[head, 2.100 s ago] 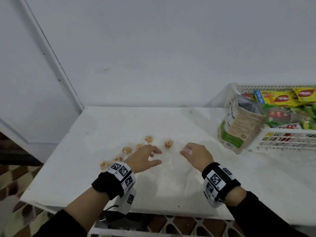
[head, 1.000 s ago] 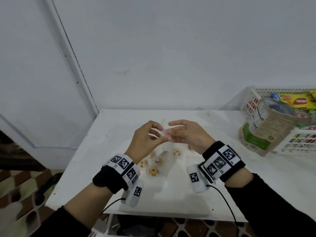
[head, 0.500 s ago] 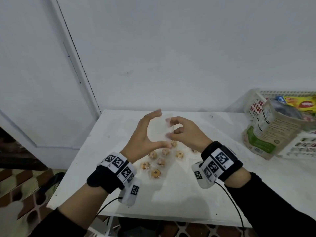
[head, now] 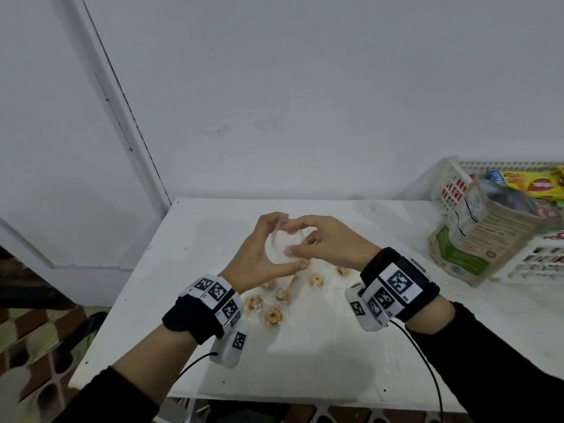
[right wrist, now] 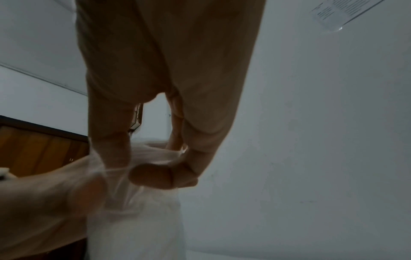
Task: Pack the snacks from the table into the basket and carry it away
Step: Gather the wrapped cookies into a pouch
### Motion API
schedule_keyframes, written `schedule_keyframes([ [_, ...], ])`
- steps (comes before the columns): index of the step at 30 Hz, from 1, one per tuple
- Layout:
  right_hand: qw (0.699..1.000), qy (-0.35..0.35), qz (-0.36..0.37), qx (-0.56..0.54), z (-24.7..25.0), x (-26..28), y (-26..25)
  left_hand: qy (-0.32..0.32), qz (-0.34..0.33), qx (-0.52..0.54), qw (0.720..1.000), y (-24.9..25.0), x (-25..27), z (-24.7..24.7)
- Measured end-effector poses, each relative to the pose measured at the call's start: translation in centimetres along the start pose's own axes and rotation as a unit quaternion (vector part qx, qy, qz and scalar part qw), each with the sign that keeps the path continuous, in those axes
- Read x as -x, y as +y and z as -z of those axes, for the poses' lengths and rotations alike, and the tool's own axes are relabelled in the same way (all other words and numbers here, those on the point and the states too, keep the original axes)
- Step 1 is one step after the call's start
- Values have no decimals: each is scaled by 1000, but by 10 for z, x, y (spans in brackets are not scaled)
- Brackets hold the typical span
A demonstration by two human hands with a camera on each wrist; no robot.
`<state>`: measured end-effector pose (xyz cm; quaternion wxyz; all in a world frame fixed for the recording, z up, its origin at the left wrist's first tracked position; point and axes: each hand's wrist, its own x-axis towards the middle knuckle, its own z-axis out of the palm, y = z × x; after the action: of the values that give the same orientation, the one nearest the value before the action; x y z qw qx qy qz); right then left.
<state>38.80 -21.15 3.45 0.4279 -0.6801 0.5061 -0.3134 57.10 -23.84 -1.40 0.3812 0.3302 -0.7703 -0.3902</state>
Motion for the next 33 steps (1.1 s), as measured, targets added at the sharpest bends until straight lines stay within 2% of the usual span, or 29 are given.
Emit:
schedule_keyframes([
  [3,989,107,-27,-101,10,-5,15,50,5,16,999,-6,0,5],
  [5,984,151,-73,-64,16,-9,43,66,12,14,998,-9,1,9],
  [7,980,136,-126,73,21,-13,77,69,15,6,997,-12,0,11],
  [9,954,86,-201,207,23,-17,110,72,19,-3,997,-14,-2,13],
  [12,909,-18,-270,317,22,-15,135,81,27,-12,996,-15,-4,15],
  [13,905,-13,-270,329,21,-15,141,82,27,-20,996,-15,-4,15],
  [15,925,48,-250,282,20,-15,138,84,28,-27,996,-18,-4,15],
  [17,962,156,-175,138,19,-14,117,85,31,-25,996,-21,-4,14],
  [18,970,206,-122,45,19,-13,99,86,32,-24,995,-22,-4,13],
  [20,959,257,-19,-116,16,-12,58,89,29,-27,995,-25,-6,11],
  [22,947,248,60,-194,9,-10,22,89,24,-38,995,-25,-8,9],
  [24,951,219,121,-183,1,-8,1,82,20,-48,995,-24,-11,6],
  [28,967,190,170,19,-14,-14,-3,77,36,-41,996,-21,-16,2],
  [33,936,214,177,214,-18,-22,19,82,52,10,995,-23,-19,6],
])
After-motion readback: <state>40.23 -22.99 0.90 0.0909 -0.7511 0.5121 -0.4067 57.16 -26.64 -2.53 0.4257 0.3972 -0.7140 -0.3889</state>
